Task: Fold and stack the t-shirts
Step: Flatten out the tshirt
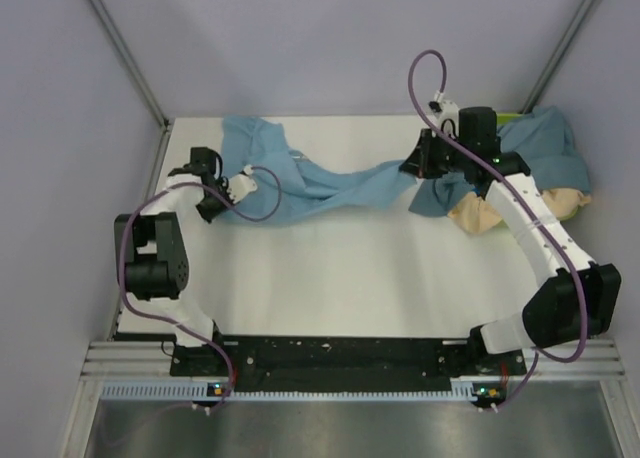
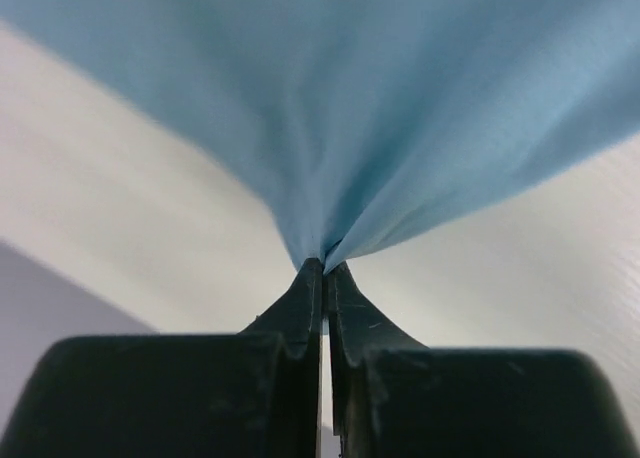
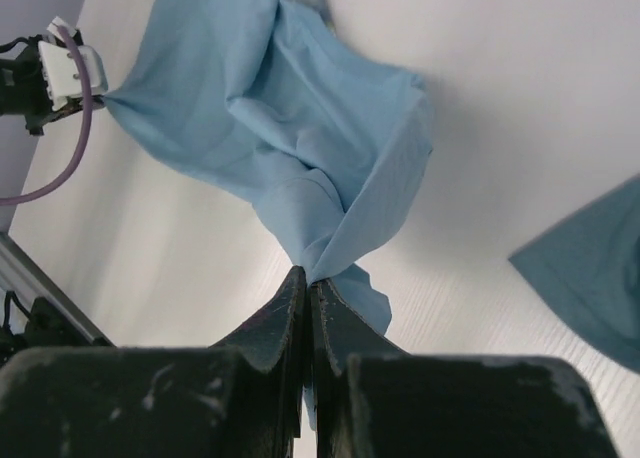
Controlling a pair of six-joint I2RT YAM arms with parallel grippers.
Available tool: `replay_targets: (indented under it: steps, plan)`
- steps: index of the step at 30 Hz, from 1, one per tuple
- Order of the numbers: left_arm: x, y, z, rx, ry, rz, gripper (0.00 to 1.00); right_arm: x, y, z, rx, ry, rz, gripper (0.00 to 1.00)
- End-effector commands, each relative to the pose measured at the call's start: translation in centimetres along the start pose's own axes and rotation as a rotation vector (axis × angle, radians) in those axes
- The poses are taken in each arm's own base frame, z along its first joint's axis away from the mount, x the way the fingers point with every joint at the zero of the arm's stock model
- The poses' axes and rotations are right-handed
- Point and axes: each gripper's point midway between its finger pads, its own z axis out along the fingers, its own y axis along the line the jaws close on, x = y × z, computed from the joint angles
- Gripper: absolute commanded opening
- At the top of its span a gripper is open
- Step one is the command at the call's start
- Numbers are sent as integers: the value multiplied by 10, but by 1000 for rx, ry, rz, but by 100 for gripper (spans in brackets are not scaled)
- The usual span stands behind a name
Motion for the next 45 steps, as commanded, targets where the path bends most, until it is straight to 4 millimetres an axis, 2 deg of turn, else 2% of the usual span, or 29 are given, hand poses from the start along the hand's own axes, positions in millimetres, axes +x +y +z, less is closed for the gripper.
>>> replay_targets:
  steps: [1,4,6,8,9,12,13,15,18,21,24,25,28,31,33,35,38,41,45]
  plan:
    - [-34,82,-131,-267,-218,-263,0,-118,34,-67,44,-353,-155,0]
    - [-44,110,-244,-472,-367,-347,0,-174,59,-131,108,-564,-230,0]
    - [-43,112,-313,-628,-446,-356,0,-196,74,-175,152,-688,-276,0]
    - [-36,107,-373,-774,-507,-363,0,-207,90,-219,192,-796,-318,0]
    - [-27,104,-395,-826,-492,-391,0,-211,99,-250,219,-866,-341,0]
    - [-13,91,-452,-917,-507,-441,0,-209,120,-309,257,-993,-399,0]
    - [-12,86,-465,-934,-521,-442,0,-206,126,-325,264,-1026,-414,0]
    - [-10,77,-492,-965,-550,-445,0,-202,138,-350,265,-1078,-447,0]
    - [-7,72,-528,-1042,-598,-449,0,-200,152,-369,244,-1117,-476,0]
    - [-7,78,-536,-1072,-599,-447,0,-207,153,-361,230,-1103,-491,0]
    - [-13,94,-522,-1058,-581,-448,0,-225,143,-329,224,-1043,-493,0]
    - [-17,102,-511,-1039,-575,-444,0,-235,134,-304,223,-997,-489,0]
    - [-28,129,-479,-1011,-557,-439,0,-260,110,-246,226,-903,-485,0]
    - [-37,162,-452,-1019,-540,-446,0,-292,94,-205,205,-869,-482,0]
    - [-44,188,-443,-1051,-545,-463,0,-316,87,-188,163,-883,-451,0]
    - [-47,211,-453,-1127,-567,-496,0,-338,82,-173,104,-908,-425,0]
    - [-47,236,-473,-1246,-590,-529,0,-364,74,-168,38,-987,-364,0]
    - [-46,248,-496,-1350,-604,-530,0,-378,69,-190,25,-1074,-315,0]
    - [-43,248,-513,-1406,-593,-492,0,-378,79,-228,44,-1128,-354,0]
